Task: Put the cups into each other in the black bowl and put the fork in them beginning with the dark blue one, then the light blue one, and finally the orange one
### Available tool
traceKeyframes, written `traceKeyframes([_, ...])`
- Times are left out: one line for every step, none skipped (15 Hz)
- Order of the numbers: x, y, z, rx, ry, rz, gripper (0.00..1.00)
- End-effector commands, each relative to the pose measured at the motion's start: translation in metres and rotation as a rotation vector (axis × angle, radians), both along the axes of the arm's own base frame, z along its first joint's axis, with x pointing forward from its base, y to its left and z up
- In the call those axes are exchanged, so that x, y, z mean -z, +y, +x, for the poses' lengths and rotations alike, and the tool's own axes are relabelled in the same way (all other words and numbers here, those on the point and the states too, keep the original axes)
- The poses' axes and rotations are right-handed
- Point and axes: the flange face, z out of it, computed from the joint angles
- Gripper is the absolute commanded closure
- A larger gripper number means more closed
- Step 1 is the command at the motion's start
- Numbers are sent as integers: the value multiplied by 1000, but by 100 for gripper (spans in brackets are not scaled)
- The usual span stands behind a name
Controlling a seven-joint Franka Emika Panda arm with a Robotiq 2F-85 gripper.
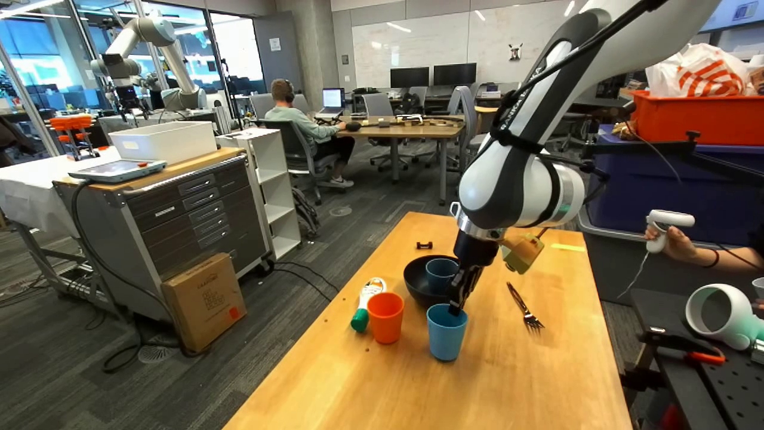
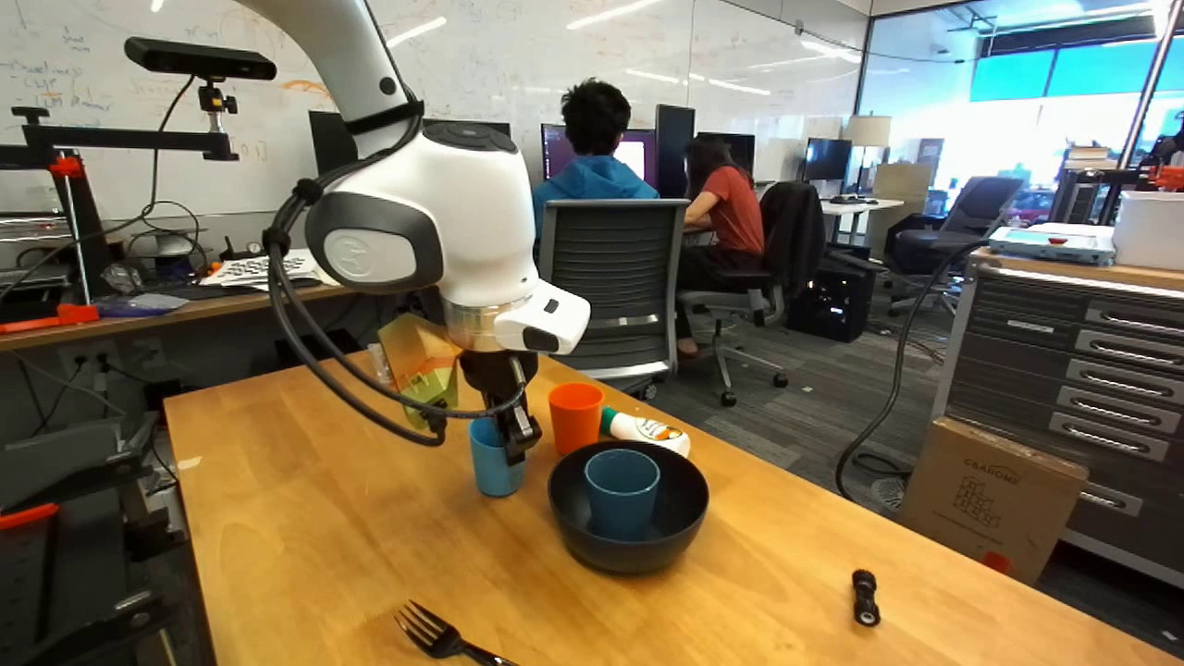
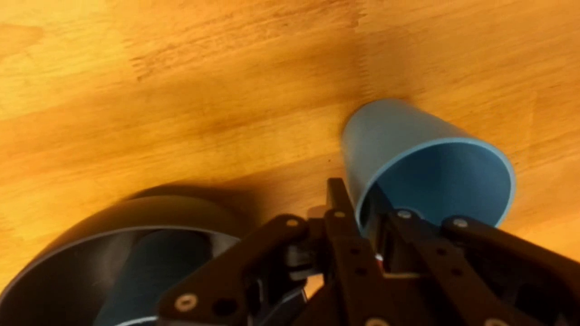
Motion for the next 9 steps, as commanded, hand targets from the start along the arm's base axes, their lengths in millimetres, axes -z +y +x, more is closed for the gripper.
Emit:
traceKeyframes([1,2,4,8,3,13,97])
traceKeyframes([-1,4,4,2,2,15,96])
traceKeyframes([-2,5,4,-3,4,17,95])
traceKeyframes([-3,6,2,-16,14,21,95])
traceKeyframes([-5,7,1,-24,23,24,96])
traceKeyframes([-9,7,-1,-36,28,21,96])
traceKeyframes([-13,8,-3,-48,32,21,96])
traceKeyframes([-20,9,-5,-66,38,23,96])
traceKeyframes([-26,9,-7,-81,44,23,96])
